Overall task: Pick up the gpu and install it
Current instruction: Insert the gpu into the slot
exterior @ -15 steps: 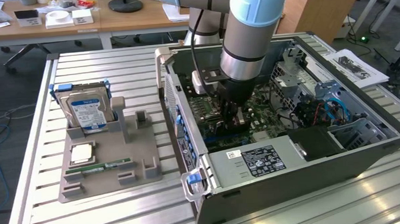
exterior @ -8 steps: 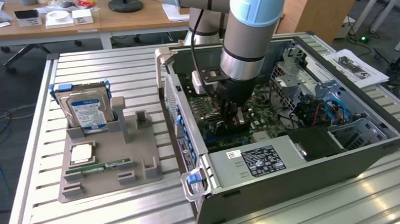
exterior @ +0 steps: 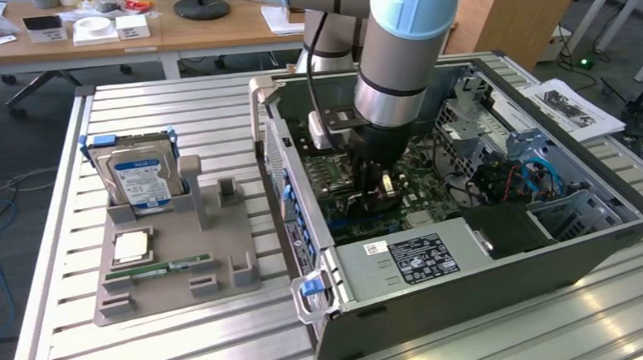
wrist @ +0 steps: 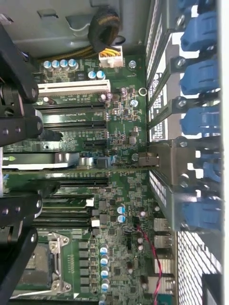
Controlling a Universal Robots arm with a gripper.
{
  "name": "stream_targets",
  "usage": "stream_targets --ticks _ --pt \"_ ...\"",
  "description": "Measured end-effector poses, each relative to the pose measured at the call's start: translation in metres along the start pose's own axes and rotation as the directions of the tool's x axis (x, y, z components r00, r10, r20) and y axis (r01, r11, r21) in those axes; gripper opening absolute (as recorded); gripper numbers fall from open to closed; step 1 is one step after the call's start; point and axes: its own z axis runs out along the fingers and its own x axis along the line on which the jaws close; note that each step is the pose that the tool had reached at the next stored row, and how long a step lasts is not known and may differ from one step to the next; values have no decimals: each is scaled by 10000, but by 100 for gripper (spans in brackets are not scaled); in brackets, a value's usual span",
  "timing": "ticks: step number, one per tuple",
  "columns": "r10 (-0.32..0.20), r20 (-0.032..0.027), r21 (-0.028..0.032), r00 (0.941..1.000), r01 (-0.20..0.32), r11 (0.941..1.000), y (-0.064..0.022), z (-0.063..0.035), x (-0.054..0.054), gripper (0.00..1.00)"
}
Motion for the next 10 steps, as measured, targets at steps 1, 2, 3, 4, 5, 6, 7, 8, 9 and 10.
stream_targets --ticks 1,2,3,4,5,6,7,8,9,10 --pt "0 1 0 10000 0 10000 0 -38 -1 46" --pt "0 1 1 10000 0 10000 -1 -81 -3 46" --pt "0 0 1 10000 0 10000 -1 -128 -4 46" --pt "0 1 1 10000 0 10000 -1 -172 -6 46" --pt "0 1 1 10000 0 10000 -2 -217 -7 46" --pt "0 1 0 10000 0 10000 -2 -263 -9 46" --pt "0 1 0 10000 0 10000 -2 -307 -10 46" --pt "0 1 1 10000 0 10000 -3 -352 -11 46" --pt "0 1 0 10000 0 10000 -3 -398 -13 46" --pt "0 0 0 10000 0 10000 -3 -439 -14 46"
